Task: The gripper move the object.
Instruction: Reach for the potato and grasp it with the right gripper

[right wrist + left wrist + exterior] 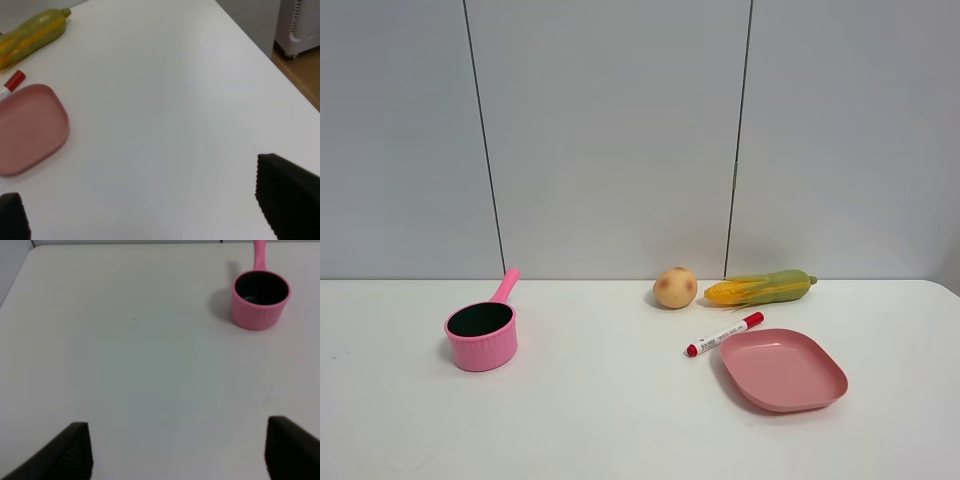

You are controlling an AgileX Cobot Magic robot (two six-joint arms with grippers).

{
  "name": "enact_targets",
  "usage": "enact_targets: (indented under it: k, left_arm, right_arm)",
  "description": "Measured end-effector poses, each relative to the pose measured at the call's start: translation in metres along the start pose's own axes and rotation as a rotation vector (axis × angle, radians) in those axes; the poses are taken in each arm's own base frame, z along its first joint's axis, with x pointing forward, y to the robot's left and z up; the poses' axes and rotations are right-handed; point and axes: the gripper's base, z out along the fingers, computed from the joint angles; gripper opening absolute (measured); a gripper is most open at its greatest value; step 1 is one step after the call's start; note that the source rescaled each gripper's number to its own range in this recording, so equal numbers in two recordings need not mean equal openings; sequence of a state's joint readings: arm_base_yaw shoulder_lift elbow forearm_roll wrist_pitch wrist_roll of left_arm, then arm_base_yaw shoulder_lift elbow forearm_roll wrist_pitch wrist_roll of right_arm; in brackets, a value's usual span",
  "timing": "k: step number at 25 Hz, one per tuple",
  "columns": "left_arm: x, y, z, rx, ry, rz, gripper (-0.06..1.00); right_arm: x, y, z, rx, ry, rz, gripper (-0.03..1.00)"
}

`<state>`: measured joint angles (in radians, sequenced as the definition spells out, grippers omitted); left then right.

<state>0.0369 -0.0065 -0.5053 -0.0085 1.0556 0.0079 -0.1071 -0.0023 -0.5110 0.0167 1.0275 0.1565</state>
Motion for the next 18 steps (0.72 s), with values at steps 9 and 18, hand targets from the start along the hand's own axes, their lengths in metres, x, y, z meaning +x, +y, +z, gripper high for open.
enact_targets:
  k: [9,18]
  left_arm:
    - [0.0,0.0,0.0,0.0,0.0,0.0,1.0]
    - [0.0,0.0,0.0,0.0,0.0,0.0,1.0]
  right_arm:
    - [-0.096,0.045,-0.008,-0.312,-0.213,-0.394,1.0]
    - [-0.189,0.075,0.047,-0.496,-0.153,-0.473,1.0]
